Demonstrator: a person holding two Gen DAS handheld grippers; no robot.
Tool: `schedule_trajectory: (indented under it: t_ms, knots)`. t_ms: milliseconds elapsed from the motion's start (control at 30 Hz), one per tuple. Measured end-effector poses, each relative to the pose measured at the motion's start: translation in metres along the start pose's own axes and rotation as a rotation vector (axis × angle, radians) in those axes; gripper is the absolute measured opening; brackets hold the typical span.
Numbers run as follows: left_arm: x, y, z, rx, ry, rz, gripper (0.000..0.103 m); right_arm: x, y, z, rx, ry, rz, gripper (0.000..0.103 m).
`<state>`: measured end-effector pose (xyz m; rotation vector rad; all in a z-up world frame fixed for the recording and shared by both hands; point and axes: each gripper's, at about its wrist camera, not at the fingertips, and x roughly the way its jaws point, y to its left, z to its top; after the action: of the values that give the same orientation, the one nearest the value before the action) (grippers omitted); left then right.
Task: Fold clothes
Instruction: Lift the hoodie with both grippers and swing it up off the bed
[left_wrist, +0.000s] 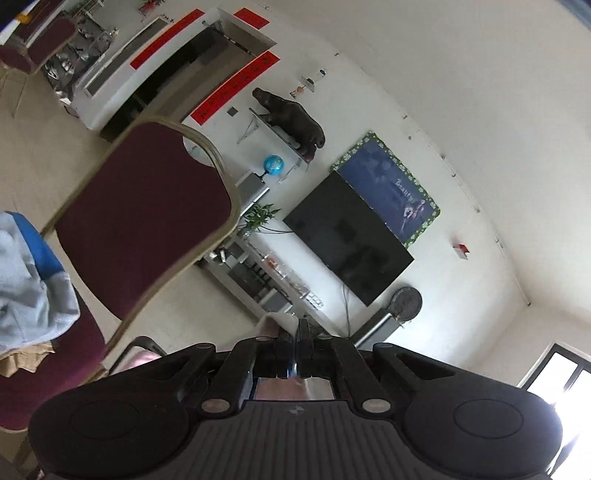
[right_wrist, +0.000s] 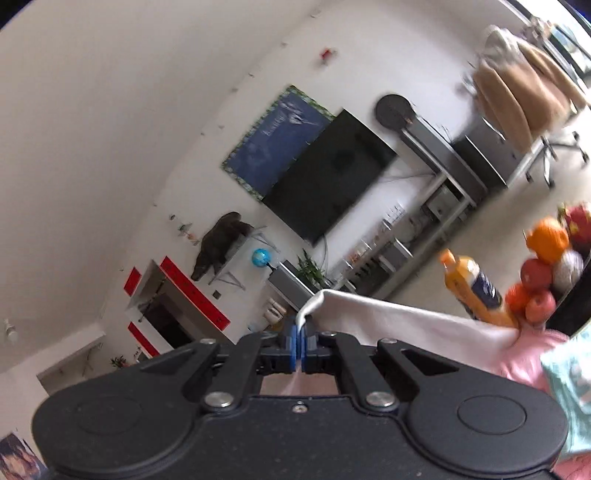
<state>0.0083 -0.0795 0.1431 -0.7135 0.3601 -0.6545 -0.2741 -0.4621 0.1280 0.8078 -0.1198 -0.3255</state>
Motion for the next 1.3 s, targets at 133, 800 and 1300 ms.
schedule_trajectory:
  t_ms: [133, 800, 1300]
  knots:
    - [-0.001, 0.004, 0.006, -0.034, 0.041, -0.016, 0.0, -0.008, 0.0, 0.005, 0.016, 0.042, -0.014, 0.002]
    - [0.136, -0.106, 0.072, 0.29, 0.014, 0.01, 0.0, 0.099, 0.048, 0.066, -0.226, -0.199, 0.003, 0.002]
    - [0.146, 0.148, -0.139, 0.133, 0.472, 0.394, 0.0, 0.118, -0.15, -0.106, 0.007, 0.325, -0.294, 0.002]
